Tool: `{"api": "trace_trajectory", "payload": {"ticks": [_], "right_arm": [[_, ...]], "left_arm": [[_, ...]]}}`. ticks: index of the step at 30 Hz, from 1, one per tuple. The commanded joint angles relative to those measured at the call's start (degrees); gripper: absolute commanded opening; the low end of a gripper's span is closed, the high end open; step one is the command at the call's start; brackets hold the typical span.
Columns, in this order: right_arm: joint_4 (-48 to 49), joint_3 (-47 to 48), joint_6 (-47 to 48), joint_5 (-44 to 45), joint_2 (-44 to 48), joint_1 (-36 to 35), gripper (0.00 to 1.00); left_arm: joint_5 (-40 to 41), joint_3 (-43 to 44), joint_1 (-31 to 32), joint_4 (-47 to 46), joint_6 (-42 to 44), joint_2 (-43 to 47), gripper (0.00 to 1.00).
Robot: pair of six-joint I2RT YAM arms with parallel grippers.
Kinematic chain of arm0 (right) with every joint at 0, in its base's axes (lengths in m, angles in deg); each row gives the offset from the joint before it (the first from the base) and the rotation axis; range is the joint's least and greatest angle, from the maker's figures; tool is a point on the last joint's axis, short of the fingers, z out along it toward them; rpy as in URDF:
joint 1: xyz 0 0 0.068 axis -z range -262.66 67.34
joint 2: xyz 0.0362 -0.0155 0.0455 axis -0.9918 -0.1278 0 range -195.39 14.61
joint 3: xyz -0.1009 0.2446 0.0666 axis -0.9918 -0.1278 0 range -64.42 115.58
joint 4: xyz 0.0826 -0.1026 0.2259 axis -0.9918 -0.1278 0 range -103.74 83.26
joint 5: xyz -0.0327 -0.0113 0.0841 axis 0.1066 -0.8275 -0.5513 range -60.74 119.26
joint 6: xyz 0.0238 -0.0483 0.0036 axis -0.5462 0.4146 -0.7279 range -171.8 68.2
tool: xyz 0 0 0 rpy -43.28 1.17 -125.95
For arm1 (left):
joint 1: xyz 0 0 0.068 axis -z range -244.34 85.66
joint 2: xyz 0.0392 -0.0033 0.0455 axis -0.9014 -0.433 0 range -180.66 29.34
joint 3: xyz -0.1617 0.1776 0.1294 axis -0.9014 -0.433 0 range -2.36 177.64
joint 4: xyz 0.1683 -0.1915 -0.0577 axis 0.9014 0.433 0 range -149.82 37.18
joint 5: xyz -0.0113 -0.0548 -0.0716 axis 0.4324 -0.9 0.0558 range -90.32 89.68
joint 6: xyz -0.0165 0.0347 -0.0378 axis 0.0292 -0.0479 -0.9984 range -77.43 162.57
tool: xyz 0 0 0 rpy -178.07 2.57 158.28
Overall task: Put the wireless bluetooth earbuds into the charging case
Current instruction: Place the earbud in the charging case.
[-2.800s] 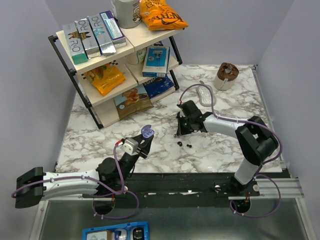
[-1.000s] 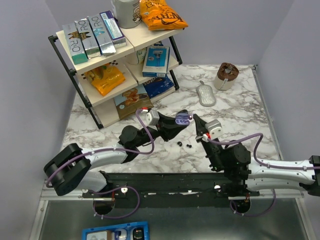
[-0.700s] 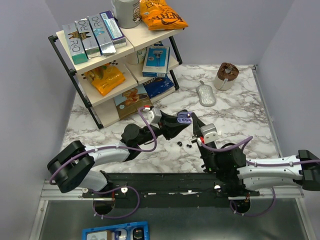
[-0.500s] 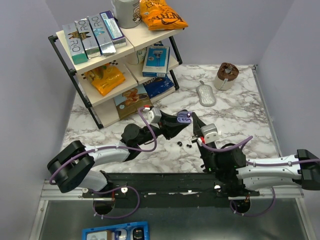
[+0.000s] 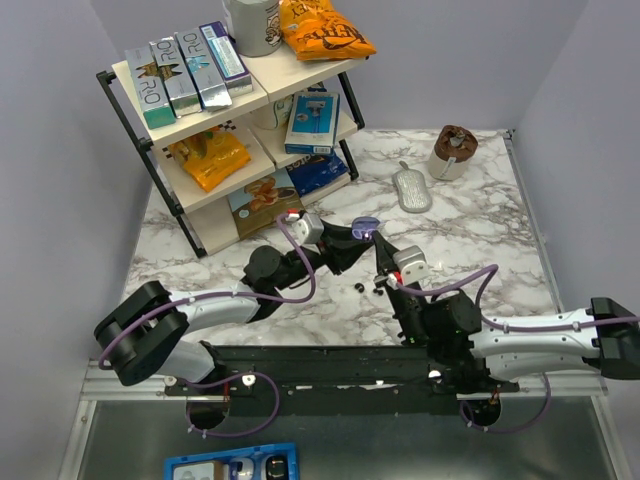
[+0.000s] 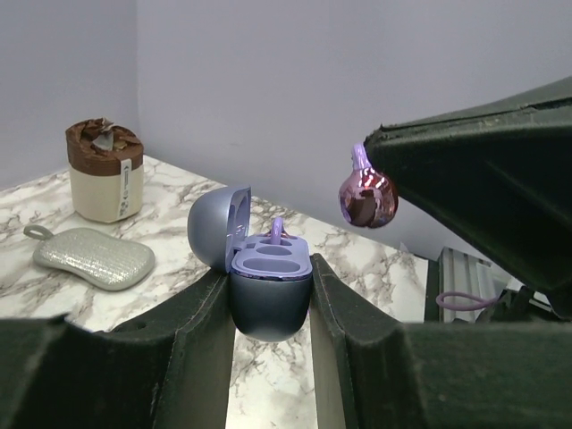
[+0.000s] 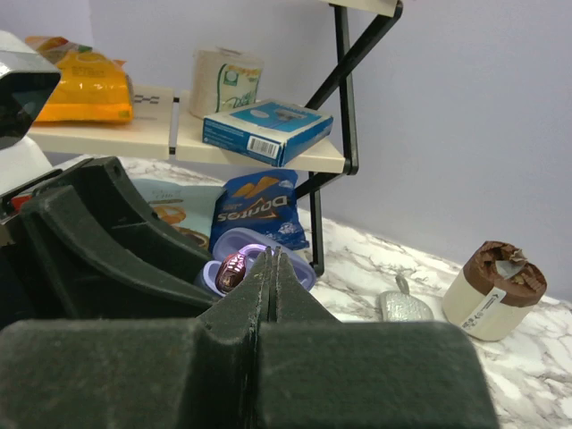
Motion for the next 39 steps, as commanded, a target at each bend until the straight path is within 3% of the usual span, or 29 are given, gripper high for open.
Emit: {"api": "trace_trajectory", "payload": {"ticks": [1,39], "right_arm": [[-1.1,2.1,-4.7,-0.1,-1.0,-0.5,0.0],[-2.4,3.8,-5.2,3.0,-3.8,0.3,0.01]], "left_arm": [[1.3,1.4,0.2,0.0,1.8,1.3,0.0],[2.6,-0.2,4.3,0.5,4.3,4.2,0.0]]}}
